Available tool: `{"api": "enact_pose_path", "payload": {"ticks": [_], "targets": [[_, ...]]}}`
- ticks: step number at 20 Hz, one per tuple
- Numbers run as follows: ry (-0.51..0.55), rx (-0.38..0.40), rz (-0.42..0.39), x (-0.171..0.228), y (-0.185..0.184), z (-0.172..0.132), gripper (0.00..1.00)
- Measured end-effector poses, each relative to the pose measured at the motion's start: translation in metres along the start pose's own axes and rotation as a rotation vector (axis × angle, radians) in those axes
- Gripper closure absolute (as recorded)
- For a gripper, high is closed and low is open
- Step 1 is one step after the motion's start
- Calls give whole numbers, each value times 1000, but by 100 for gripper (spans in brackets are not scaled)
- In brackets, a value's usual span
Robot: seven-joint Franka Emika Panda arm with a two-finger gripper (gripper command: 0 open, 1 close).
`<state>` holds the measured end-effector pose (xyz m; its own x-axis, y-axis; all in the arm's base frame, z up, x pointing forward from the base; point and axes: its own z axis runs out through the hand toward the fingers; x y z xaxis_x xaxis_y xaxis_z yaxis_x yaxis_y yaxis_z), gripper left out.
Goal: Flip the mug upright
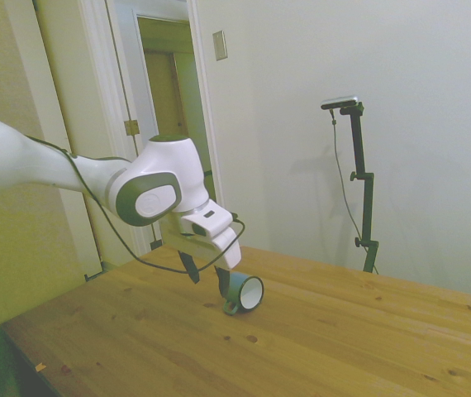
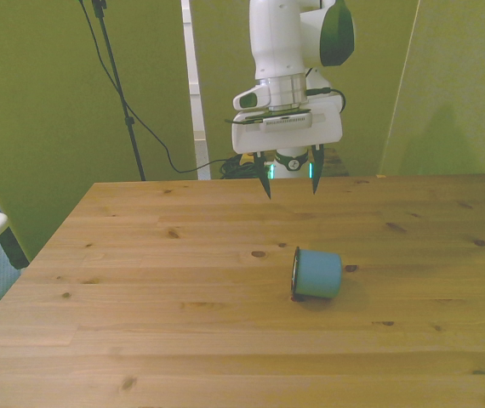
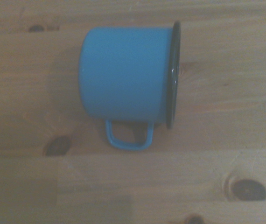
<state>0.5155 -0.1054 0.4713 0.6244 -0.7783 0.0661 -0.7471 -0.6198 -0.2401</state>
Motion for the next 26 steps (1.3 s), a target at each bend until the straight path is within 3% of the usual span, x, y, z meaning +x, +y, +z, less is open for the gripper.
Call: {"api": "enact_pose_path", "payload": {"ticks": [5,10,18,26], "targets": [[-2,9,-1,18,-16,5,0],[-6,65,21,31,-27,3,0],[-82,150,69,75,-26,37,0],[-166,235,33,87,-31,69,0]]}}
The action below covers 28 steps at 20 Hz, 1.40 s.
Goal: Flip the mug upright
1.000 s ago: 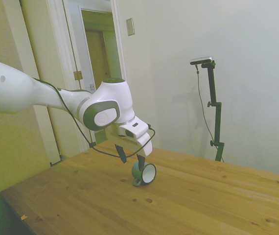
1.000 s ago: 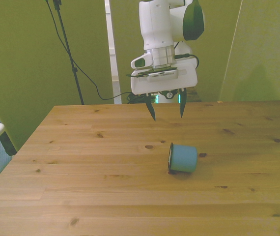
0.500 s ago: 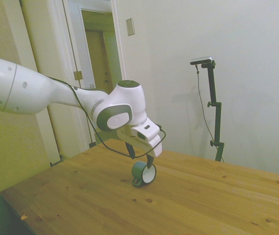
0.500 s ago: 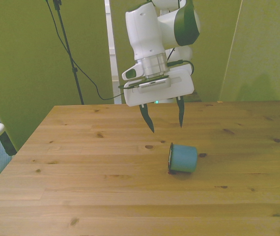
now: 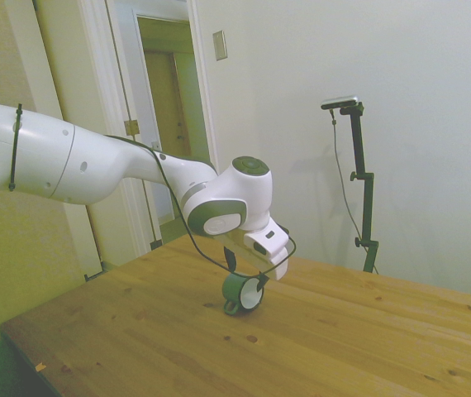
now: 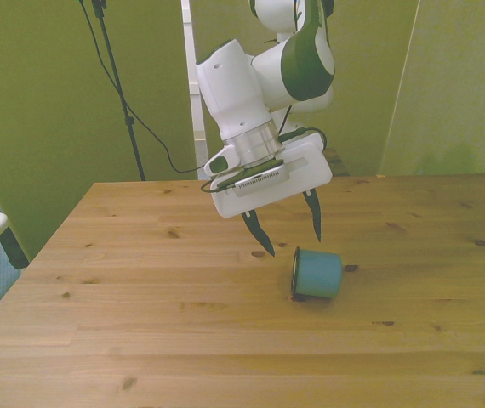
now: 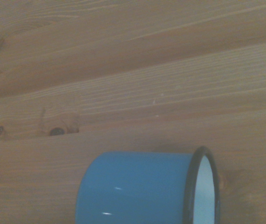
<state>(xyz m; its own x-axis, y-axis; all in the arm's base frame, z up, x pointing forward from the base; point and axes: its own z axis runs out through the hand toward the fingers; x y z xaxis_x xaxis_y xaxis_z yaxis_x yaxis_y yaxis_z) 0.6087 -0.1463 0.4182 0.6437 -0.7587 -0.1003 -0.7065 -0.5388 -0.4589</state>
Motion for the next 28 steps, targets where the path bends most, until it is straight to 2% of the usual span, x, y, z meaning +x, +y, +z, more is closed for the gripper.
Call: {"api": "enact_pose_path", "payload": {"ticks": [5,9,19,28], "targets": [[-45,48,-5,12,-2,20,0],[-130,94,0,19,1,32,0],[-283,206,-8,23,4,36,0],[-369,243,5,24,4,51,0]]}}
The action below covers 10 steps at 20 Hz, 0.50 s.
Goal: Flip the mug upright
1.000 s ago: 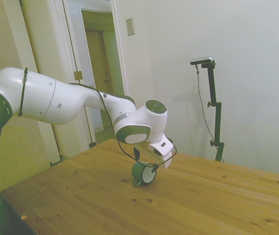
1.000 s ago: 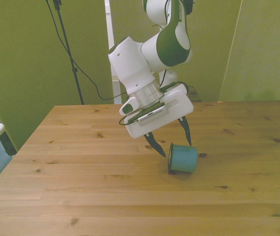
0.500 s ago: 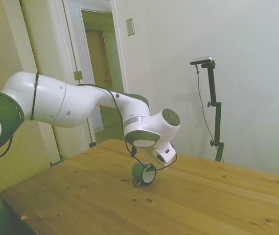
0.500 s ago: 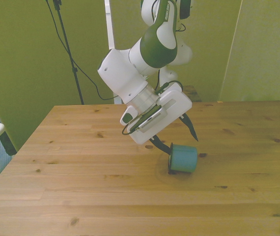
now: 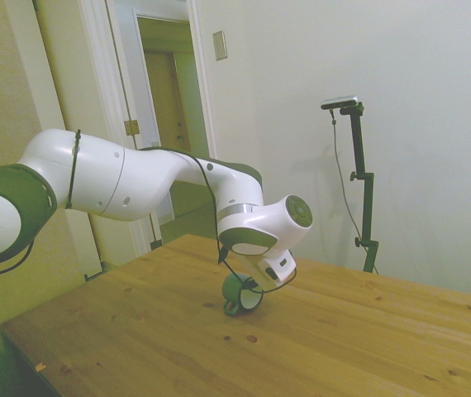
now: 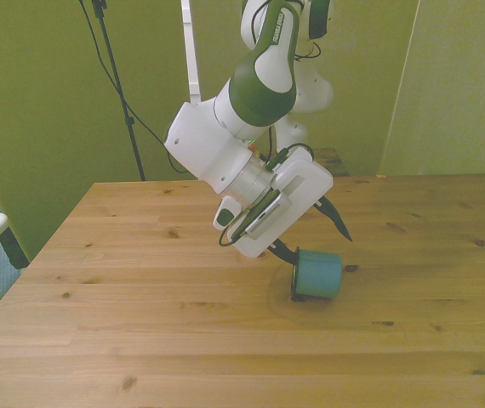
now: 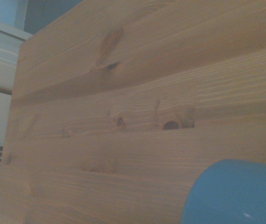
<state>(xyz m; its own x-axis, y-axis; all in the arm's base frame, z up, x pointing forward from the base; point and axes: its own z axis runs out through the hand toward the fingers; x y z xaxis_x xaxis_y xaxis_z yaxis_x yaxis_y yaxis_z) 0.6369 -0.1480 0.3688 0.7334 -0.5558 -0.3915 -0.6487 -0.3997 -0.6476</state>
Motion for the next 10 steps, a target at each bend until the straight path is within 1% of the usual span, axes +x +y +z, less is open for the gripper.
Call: {"api": "enact_pose_path", "payload": {"ticks": [6,7,10], "targets": [[-24,19,1,-3,-4,7,0],[-26,22,0,-3,-4,7,100],[-29,36,2,-3,-4,8,100]]}}
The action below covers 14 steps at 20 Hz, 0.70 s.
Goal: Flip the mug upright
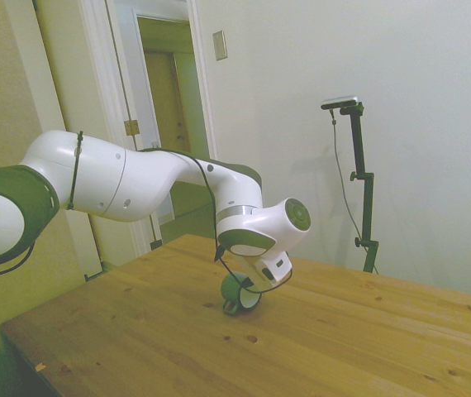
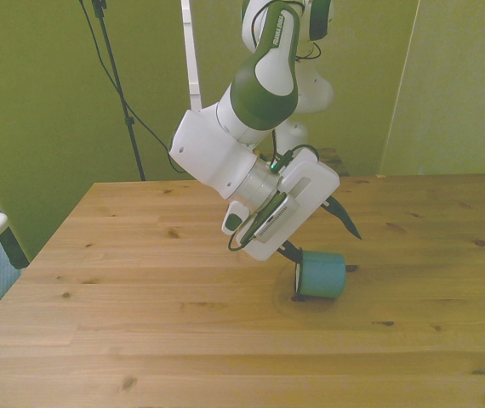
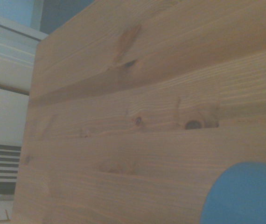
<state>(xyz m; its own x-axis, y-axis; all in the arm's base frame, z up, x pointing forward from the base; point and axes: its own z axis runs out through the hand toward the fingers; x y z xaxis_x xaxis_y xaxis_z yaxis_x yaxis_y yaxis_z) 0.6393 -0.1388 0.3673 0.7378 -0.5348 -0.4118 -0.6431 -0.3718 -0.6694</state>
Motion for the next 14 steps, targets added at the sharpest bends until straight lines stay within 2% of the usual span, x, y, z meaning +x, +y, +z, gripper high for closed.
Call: {"api": "enact_pose_path", "payload": {"ticks": [14], "targets": [[-16,5,7,6,4,5,100]]}}
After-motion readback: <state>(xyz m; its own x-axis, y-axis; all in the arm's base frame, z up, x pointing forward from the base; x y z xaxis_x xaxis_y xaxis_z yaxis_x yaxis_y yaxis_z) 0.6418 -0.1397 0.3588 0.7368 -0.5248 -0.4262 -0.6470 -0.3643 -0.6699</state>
